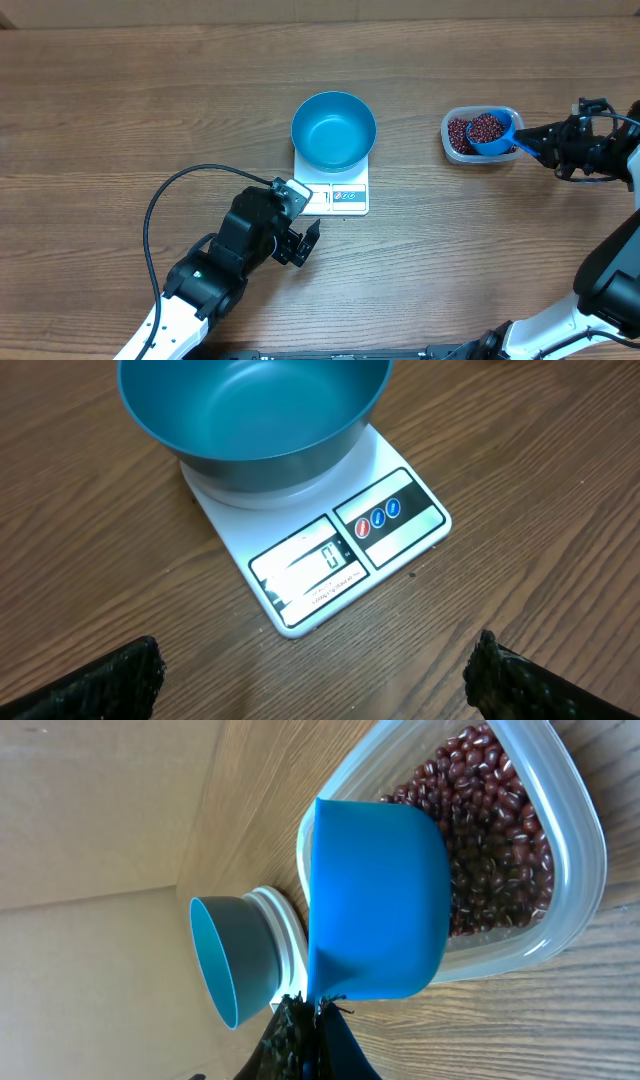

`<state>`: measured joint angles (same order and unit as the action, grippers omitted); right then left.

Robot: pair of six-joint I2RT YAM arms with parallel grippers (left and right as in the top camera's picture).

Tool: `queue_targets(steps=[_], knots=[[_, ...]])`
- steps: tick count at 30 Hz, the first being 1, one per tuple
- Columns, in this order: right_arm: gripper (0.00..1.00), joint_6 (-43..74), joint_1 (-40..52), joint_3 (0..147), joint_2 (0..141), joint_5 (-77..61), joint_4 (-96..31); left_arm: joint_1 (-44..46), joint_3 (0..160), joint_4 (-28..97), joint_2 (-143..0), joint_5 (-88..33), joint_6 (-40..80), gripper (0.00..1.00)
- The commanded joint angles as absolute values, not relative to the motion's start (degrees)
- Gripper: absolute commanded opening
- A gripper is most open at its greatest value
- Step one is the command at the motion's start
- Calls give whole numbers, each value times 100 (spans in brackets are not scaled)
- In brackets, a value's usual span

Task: Scoop item into bowl and weigh 150g on scale
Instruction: 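Lift the bean-filled scoop out of the tub with the right gripper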

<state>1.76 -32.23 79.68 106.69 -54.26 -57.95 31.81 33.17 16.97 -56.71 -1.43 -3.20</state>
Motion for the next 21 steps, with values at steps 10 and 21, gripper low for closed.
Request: queue_targets(steps=[10,21], knots=[[4,-377,-3256,7935,10687,-6189,-5636,3142,3308,1695,-5701,-89,-388,100],[4,-805,-3256,7935,10685,-7483,-5531,3142,3308,1693,-5701,-89,-390,100]])
